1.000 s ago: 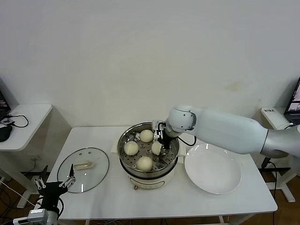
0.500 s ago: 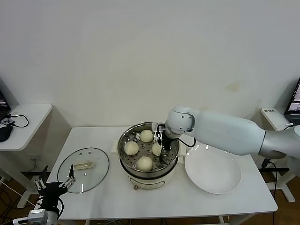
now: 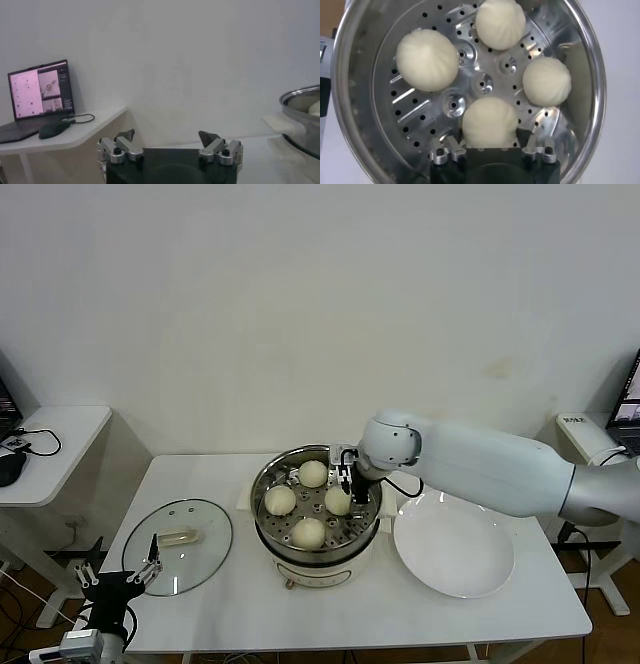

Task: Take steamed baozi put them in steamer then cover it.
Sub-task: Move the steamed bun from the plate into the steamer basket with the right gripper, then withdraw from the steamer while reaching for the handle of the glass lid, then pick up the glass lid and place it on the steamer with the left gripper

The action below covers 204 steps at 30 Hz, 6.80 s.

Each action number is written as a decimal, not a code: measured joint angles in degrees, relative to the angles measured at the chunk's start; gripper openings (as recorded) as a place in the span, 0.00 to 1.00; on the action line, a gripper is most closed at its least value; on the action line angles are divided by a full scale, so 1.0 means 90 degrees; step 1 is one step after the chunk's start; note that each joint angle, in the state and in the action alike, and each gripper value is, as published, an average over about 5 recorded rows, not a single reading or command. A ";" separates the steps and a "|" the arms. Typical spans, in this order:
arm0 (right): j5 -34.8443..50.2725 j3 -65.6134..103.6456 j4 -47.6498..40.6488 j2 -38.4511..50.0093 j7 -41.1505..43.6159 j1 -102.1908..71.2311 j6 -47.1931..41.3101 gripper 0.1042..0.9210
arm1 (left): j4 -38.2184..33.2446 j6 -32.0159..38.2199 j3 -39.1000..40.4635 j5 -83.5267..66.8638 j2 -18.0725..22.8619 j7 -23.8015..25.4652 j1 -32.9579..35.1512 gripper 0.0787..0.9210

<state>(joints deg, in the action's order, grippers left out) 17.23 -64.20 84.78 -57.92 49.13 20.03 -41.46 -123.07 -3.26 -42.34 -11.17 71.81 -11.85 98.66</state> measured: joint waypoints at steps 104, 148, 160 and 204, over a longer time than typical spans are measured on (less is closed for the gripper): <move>-0.1018 1.3189 0.3597 -0.3177 -0.3934 -1.2957 0.5754 0.88 | 0.4636 0.1204 0.0975 0.8842 -0.0894 0.0774 -0.3272 0.88; -0.1099 1.2901 0.3519 -0.3184 -0.3974 -1.2902 0.5752 0.88 | 0.4971 0.1321 0.0811 0.8257 -0.0876 0.0203 -0.3462 0.08; -0.1187 1.2709 0.3598 -0.3147 -0.3962 -1.2921 0.5765 0.88 | 0.3385 0.0921 0.0543 0.7782 -0.1391 0.0558 -0.2836 0.08; -0.2642 1.2156 0.2979 -0.3221 -0.4135 -1.2535 0.5747 0.88 | 0.0798 -0.1936 0.3551 0.9529 -0.0151 0.3515 -0.4184 0.08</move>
<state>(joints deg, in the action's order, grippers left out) -6.54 45.20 111.59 -86.90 11.91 -92.79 10.26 -115.89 -20.69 -10.39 74.59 70.45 19.79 61.00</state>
